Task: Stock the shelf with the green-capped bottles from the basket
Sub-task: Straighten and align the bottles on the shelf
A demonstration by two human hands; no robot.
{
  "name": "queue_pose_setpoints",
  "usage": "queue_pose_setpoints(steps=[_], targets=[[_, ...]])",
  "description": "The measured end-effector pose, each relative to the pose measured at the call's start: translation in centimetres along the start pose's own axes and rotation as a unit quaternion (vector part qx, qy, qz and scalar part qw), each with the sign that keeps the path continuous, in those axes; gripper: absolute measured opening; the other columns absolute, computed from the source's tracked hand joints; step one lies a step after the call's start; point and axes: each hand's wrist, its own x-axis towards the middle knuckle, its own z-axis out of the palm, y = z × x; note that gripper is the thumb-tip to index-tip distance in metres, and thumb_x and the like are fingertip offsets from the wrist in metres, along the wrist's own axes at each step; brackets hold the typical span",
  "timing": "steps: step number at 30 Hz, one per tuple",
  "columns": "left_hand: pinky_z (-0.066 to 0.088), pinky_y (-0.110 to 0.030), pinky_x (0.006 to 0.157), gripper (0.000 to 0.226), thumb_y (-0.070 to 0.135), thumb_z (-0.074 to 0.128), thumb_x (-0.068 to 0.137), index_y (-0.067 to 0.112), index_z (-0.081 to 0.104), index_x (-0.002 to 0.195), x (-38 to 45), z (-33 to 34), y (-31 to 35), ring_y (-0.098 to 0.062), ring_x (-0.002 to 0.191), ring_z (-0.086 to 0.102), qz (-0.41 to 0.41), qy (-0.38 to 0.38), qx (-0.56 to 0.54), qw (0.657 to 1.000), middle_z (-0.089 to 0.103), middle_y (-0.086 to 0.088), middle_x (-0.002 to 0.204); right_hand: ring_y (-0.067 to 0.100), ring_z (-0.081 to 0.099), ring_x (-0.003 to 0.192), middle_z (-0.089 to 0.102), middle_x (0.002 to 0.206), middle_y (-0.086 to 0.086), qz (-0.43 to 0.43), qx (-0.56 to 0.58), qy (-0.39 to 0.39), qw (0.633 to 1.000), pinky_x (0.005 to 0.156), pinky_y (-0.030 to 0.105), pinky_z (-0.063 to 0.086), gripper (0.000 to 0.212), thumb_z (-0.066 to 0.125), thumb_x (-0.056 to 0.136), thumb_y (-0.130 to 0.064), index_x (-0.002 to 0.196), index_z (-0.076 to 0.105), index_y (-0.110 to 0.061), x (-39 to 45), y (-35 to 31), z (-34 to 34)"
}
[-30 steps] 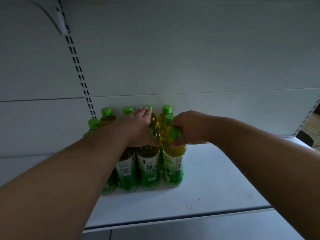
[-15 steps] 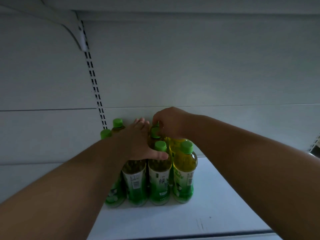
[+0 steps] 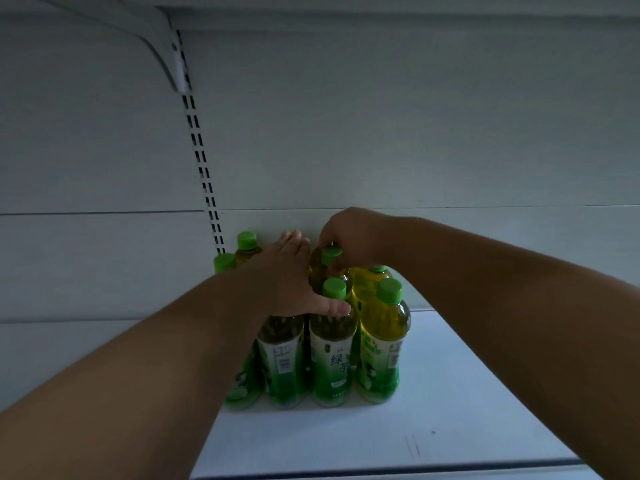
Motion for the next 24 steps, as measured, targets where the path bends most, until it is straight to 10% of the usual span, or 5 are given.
queue_pose_setpoints(steps=[8,15,24], targets=[[0.0,-0.044,0.121,0.152,0.11,0.017,0.036,0.025,0.001,0.16,1.2,0.9,-1.0,-0.025,0.151,-0.017,0.026,0.008,0.006,1.0,-0.012,-0.01,0.166,0.021,0.062,0.096,0.066,0.104,0.001,0.013,0.02,-0.008,1.0,0.083,0.033,0.051,0.038,0.075,0.084,-0.036,0.117,0.068,-0.018,-0.1,-0.3,1.1],[0.003,-0.041,0.121,0.16,0.101,0.039,0.035,0.009,-0.008,0.157,0.2,0.2,-0.5,-0.025,0.151,-0.015,0.011,0.002,0.01,1.0,-0.015,-0.011,0.165,0.015,0.057,0.102,0.065,0.113,-0.002,0.012,0.083,0.066,0.994,0.082,0.027,0.044,0.028,0.062,0.093,-0.033,0.119,0.065,-0.02,-3.9,-0.4,-0.4],[-0.001,-0.043,0.124,0.153,0.086,0.068,0.053,0.011,-0.02,0.154,-0.3,-0.8,0.0,-0.022,0.149,-0.023,-0.008,-0.048,0.029,0.998,-0.027,-0.009,0.161,0.016,0.059,0.091,0.065,0.102,-0.002,-0.019,0.085,-0.046,0.995,0.073,0.028,0.045,0.041,0.069,0.086,-0.048,0.117,0.063,-0.022,-5.7,-1.7,1.1]])
